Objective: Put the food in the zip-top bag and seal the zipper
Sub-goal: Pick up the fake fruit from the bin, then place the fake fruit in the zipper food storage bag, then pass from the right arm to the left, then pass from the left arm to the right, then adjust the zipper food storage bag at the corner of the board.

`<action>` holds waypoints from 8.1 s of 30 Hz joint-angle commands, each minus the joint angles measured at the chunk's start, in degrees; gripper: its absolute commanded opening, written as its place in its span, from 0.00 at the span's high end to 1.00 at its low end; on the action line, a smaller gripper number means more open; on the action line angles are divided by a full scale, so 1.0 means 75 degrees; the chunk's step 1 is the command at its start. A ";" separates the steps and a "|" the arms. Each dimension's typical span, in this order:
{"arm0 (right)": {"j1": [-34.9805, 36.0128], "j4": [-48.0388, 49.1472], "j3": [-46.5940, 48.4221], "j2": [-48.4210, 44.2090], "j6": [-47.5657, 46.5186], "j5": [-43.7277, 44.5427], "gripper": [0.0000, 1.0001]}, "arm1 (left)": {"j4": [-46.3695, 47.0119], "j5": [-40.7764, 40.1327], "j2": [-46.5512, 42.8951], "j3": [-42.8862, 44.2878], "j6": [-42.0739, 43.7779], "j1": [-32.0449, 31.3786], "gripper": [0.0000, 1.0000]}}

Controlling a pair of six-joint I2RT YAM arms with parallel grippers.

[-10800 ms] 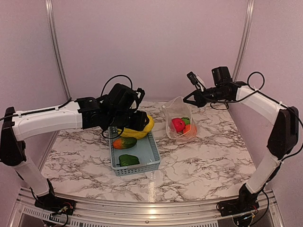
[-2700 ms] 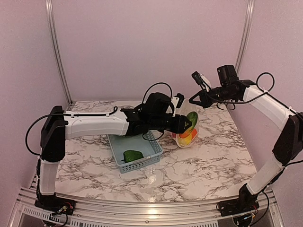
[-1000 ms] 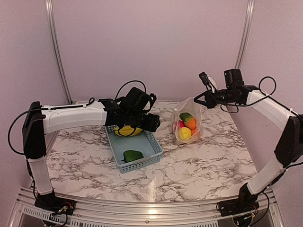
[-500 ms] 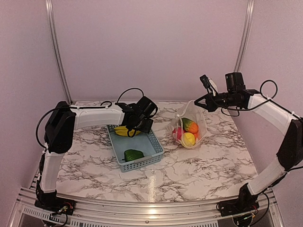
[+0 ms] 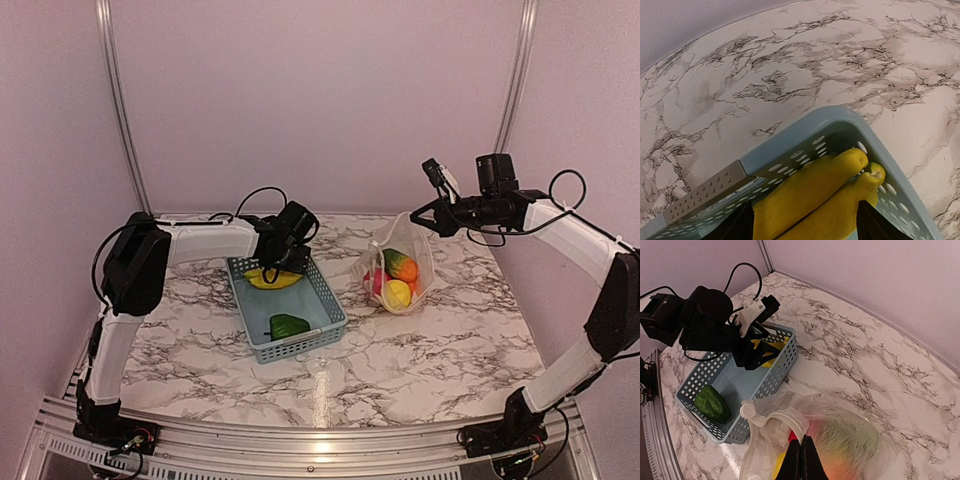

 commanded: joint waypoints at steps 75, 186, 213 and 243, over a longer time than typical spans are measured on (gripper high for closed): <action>0.0765 -0.0301 0.0673 -0.0187 0.0580 0.0118 1.00 | 0.5255 0.5025 0.0191 0.0513 -0.5515 -0.1404 0.54; 0.0224 -0.1698 0.1010 0.0462 0.0422 0.1555 0.63 | 0.2648 0.2465 -0.1329 0.0020 -0.3537 -0.1867 1.00; 0.0298 -0.3823 0.1038 0.0681 -0.0369 0.1380 1.00 | 0.3005 0.2381 -0.1481 -0.0434 -0.3512 -0.1695 1.00; -0.0245 -0.3608 0.2236 0.1233 0.0152 0.0154 1.00 | 0.3585 0.2854 -0.1517 -0.1719 -0.3646 -0.2016 0.41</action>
